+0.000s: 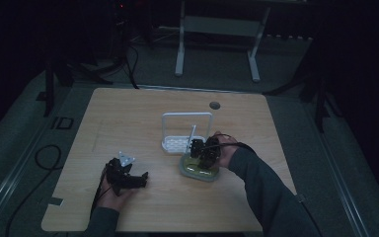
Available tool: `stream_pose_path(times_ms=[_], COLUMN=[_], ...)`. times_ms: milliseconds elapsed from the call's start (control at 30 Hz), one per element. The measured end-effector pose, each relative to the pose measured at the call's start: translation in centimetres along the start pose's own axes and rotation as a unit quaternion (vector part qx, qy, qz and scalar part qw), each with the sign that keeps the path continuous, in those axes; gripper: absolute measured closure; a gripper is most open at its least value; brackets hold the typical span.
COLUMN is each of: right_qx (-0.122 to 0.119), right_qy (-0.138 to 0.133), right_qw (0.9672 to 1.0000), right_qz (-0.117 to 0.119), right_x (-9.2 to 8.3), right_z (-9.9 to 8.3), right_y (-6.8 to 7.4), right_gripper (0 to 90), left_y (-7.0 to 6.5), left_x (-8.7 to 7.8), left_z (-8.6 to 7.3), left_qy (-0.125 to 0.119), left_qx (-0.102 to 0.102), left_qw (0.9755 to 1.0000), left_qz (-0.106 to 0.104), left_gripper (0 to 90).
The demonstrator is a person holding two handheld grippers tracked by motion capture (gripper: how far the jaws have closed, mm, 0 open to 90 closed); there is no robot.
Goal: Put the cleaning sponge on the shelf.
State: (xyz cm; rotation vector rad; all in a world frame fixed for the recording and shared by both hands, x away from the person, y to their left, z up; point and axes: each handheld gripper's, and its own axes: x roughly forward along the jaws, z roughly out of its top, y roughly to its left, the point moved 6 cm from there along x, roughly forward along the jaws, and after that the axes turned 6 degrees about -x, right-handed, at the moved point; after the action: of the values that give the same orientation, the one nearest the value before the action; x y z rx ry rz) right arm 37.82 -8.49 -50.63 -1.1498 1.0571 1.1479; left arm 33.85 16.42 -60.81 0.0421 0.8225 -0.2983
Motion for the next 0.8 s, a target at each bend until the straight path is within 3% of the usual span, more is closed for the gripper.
stream_pose_path(times_ms=[267, 800], right_qx=[-0.010, -0.021], right_qy=[0.001, 0.002], right_qw=[0.9997, 0.9990], right_qz=[-0.024, -0.040], right_x=[0.4, 0.1], right_z=[0.3, 1.1], right_y=[-0.5, -1.1], right_gripper=[71.6, 71.6], left_y=[0.0, 0.0], left_x=[0.0, 0.0], left_z=[0.0, 0.0], left_qy=[0.000, 0.000], left_qx=[0.000, 0.000], left_qw=[1.0000, 1.0000], left_qz=[0.000, 0.000], left_gripper=[0.2, 0.3])
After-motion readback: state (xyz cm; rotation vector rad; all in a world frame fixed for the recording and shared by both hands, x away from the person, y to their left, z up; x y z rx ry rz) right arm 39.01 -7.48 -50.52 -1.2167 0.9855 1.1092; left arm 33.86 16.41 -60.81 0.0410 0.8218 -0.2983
